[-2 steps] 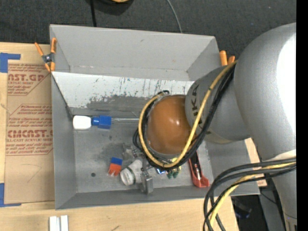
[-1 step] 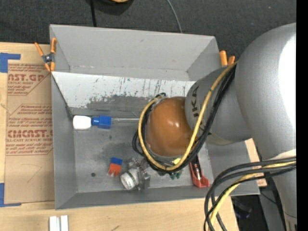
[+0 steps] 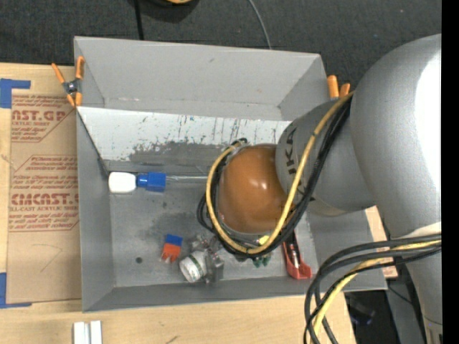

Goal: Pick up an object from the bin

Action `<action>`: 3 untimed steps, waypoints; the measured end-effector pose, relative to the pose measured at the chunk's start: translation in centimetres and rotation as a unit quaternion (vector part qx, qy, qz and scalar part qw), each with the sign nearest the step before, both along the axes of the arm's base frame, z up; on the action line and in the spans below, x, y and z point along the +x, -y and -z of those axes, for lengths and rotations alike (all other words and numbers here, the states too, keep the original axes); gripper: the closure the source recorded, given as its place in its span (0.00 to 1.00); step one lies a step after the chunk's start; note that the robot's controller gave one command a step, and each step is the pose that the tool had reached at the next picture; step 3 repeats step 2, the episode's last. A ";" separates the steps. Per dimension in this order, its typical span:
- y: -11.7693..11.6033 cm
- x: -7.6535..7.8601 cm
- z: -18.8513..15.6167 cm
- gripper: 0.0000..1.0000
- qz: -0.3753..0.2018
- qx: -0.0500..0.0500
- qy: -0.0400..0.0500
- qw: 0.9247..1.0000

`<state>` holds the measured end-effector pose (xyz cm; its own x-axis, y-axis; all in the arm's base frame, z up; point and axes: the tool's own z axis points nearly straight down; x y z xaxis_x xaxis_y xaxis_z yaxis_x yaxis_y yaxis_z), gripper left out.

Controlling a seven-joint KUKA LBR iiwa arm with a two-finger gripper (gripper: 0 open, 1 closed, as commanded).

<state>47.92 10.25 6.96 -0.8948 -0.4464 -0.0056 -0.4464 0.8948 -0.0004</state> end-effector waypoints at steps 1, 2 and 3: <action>0.0 -0.1 -0.3 1.00 0.000 0.000 -0.002 1.000; -0.1 0.0 -3.4 1.00 0.000 0.000 0.001 1.000; -0.1 0.0 -3.4 1.00 0.000 0.000 0.001 1.000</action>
Offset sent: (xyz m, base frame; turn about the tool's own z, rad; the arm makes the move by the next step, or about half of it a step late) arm 0.0000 -0.0001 0.0340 0.0000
